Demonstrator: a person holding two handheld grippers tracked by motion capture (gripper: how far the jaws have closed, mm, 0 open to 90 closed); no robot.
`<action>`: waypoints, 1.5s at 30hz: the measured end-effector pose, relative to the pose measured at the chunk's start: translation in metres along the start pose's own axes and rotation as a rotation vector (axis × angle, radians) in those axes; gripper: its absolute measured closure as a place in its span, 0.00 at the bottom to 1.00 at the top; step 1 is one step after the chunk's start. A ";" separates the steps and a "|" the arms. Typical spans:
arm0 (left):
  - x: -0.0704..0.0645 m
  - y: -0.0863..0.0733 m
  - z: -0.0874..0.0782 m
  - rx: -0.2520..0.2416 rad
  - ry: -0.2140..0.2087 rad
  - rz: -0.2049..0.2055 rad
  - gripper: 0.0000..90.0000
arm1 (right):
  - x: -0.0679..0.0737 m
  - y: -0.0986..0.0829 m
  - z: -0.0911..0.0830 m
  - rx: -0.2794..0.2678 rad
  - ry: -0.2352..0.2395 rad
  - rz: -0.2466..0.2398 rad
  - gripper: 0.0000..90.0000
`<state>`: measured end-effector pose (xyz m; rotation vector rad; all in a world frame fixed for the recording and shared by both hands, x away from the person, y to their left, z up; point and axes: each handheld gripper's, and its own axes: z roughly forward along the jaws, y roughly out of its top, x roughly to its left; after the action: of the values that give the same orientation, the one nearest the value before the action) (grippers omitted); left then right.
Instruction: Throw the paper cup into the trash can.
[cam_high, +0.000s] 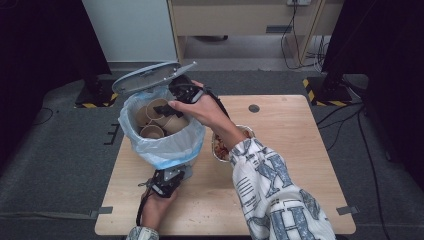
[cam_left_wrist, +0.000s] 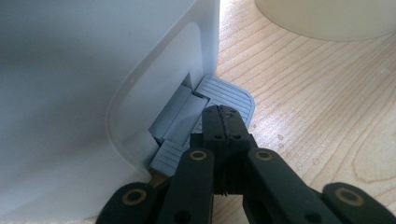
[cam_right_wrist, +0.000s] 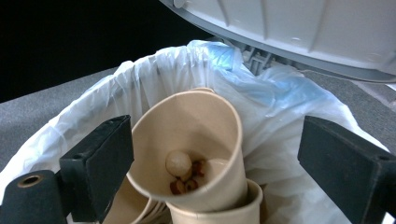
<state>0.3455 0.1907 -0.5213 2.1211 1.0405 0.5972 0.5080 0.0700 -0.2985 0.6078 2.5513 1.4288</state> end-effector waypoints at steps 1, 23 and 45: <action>0.000 0.000 0.000 0.000 0.001 0.000 1.00 | -0.001 -0.001 -0.002 -0.005 -0.001 -0.003 0.12; 0.000 0.000 0.000 0.001 0.001 0.005 1.00 | -0.020 -0.024 -0.045 -0.075 -0.059 0.036 0.13; 0.000 0.000 0.000 -0.001 0.003 0.006 1.00 | -0.035 -0.045 -0.078 -0.095 -0.120 0.053 0.12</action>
<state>0.3454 0.1905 -0.5214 2.1241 1.0359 0.6033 0.5022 -0.0267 -0.2971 0.7279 2.3776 1.4736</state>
